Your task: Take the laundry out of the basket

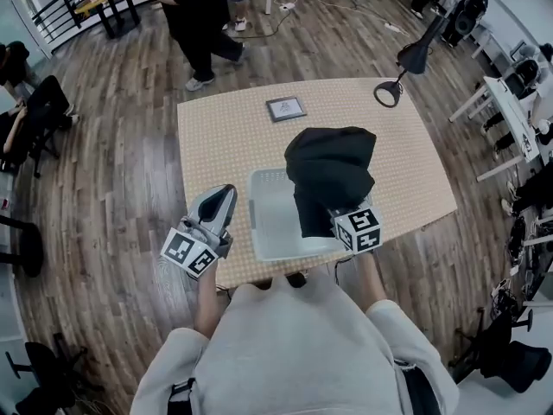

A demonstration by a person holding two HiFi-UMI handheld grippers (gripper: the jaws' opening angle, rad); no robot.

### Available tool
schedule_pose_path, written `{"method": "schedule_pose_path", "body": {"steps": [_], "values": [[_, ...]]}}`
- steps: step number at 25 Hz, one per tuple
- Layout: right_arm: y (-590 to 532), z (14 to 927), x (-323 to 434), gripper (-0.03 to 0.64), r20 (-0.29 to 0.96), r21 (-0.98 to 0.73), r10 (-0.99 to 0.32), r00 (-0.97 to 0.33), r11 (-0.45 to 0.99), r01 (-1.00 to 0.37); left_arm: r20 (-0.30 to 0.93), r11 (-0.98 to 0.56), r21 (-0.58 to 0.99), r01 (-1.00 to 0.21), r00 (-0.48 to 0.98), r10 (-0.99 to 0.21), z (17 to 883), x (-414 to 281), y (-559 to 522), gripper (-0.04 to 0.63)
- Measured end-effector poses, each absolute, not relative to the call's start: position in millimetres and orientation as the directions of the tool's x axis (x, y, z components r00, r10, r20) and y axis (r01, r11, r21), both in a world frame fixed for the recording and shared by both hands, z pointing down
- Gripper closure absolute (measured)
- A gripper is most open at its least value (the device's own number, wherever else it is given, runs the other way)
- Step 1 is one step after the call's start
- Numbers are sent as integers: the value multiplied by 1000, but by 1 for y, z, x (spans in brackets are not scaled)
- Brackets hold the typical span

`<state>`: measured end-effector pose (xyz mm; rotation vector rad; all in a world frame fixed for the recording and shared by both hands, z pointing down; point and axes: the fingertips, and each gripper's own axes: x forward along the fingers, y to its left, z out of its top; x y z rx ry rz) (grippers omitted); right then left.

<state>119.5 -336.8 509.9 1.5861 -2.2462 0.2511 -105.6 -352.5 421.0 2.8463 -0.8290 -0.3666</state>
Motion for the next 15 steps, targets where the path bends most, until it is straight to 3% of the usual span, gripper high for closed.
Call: {"method": "schedule_pose_path", "body": {"steps": [5, 15], "values": [[-325, 494, 116, 469, 271, -137, -906, -325, 298, -945, -184, -852, 213, -478, 837, -516, 424, -110, -342, 584], [-280, 475, 117, 468, 174, -147, -927, -333, 310, -939, -206, -859, 177, -481, 835, -510, 408, -100, -298, 584]]}}
